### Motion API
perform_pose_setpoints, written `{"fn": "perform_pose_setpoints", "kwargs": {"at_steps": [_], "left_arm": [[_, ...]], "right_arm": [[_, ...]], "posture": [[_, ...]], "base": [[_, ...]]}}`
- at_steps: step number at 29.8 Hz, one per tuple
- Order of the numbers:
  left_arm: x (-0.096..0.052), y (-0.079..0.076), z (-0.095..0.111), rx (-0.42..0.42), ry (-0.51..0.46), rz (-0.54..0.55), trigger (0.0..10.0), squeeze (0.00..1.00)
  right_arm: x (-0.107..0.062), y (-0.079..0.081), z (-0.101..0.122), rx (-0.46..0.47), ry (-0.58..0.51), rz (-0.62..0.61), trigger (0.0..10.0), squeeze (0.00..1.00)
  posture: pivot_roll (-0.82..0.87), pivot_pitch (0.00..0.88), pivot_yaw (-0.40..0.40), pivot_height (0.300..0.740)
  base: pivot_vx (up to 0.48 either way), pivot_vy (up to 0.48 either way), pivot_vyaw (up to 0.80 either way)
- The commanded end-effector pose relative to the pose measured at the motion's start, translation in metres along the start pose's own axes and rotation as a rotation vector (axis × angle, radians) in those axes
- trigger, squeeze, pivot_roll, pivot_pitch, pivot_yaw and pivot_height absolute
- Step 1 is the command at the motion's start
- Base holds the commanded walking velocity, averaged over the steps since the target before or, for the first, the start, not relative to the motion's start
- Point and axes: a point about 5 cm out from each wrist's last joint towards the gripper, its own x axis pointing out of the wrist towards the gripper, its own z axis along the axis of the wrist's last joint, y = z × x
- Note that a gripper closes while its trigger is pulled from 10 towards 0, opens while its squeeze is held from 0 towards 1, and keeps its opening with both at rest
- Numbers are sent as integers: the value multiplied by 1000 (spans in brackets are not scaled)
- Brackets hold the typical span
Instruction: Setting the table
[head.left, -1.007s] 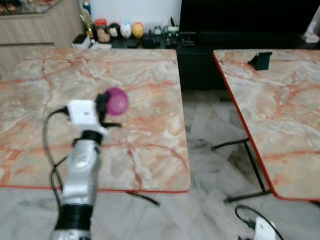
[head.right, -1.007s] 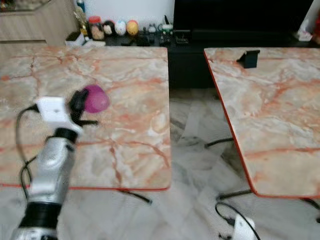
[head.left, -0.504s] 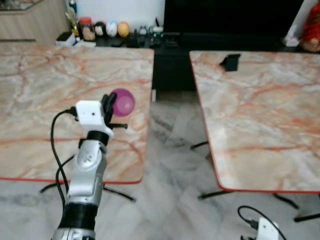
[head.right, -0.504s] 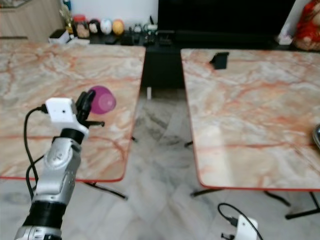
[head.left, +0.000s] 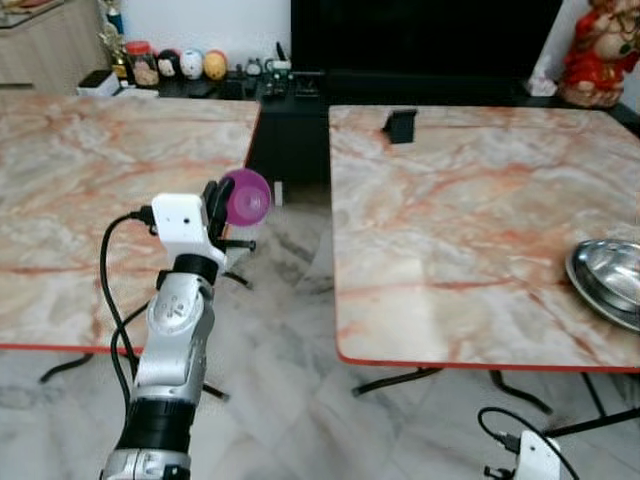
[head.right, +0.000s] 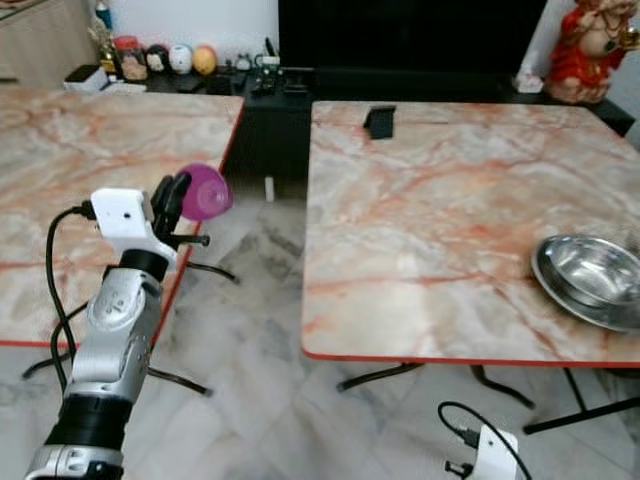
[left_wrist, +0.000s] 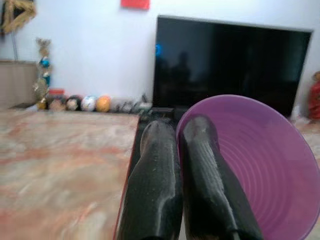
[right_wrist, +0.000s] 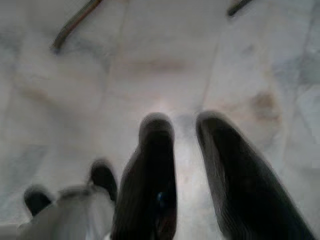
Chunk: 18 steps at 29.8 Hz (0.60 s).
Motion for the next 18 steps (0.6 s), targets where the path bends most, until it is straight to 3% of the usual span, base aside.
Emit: {"fn": "perform_pose_setpoints", "kwargs": {"at_steps": [1, 4, 18], "left_arm": [[1, 0, 2, 2, -11, 0, 10000, 0], [0, 1, 1, 23, -7, -7, 10000, 0], [-4, 11, 0, 138, 0, -60, 10000, 0]], "right_arm": [[0, -1, 4, -8, -11, -1, 10000, 0], [0, -1, 3, 31, -12, -5, 10000, 0], [0, -4, 5, -9, -19, -20, 10000, 0]], "posture": [[2, 0, -42, 740], [4, 0, -43, 740], [2, 0, -53, 740]], "base": [[0, -398, 594], [0, -395, 396], [0, -396, 0]]}}
